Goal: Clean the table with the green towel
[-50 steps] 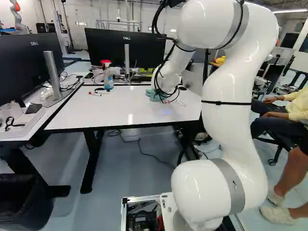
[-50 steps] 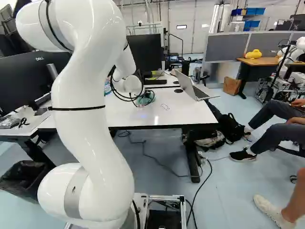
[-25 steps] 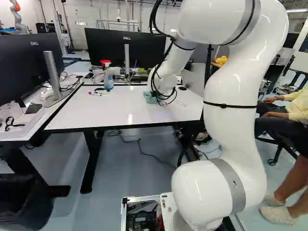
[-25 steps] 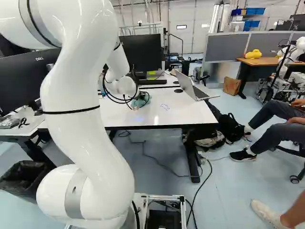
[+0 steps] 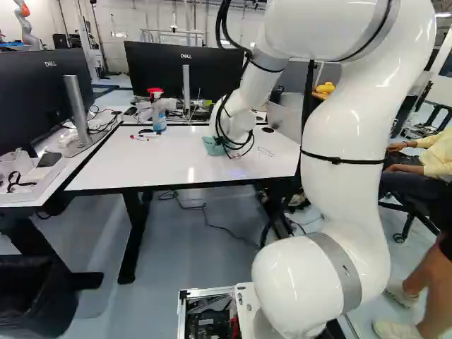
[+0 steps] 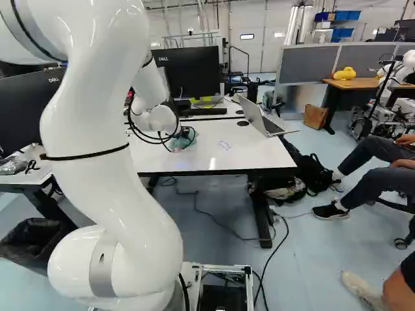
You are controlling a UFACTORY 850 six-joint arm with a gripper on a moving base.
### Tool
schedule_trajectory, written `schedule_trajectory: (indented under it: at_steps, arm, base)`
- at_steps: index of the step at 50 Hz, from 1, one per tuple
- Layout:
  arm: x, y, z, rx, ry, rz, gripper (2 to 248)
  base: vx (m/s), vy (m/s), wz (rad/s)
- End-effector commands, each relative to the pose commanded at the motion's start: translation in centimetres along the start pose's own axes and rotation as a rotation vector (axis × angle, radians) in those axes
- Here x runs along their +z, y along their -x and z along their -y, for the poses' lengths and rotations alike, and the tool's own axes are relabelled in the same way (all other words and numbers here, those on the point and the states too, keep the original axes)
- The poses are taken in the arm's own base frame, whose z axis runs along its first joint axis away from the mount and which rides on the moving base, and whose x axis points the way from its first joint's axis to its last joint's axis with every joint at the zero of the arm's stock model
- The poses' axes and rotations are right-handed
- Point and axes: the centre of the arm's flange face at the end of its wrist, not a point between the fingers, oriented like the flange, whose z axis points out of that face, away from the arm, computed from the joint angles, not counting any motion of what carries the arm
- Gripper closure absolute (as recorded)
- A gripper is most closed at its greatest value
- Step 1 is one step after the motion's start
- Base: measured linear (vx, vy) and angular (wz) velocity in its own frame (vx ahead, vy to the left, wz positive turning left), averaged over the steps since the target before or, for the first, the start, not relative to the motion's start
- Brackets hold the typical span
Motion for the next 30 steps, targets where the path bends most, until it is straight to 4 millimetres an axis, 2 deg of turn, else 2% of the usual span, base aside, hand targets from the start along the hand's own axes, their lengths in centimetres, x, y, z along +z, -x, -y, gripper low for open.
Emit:
schedule_trajectory:
  at_steps: [11,30]
  arm:
    - [0.8,-0.6,1.3,-0.016,-0.018,-0.005,210]
    - [3.3,-2.4,0.1,-0.001,-0.001,-0.022,210]
  base:
    - [0.0,0.0,0.0]
    - [0.0,0.0,0.0]
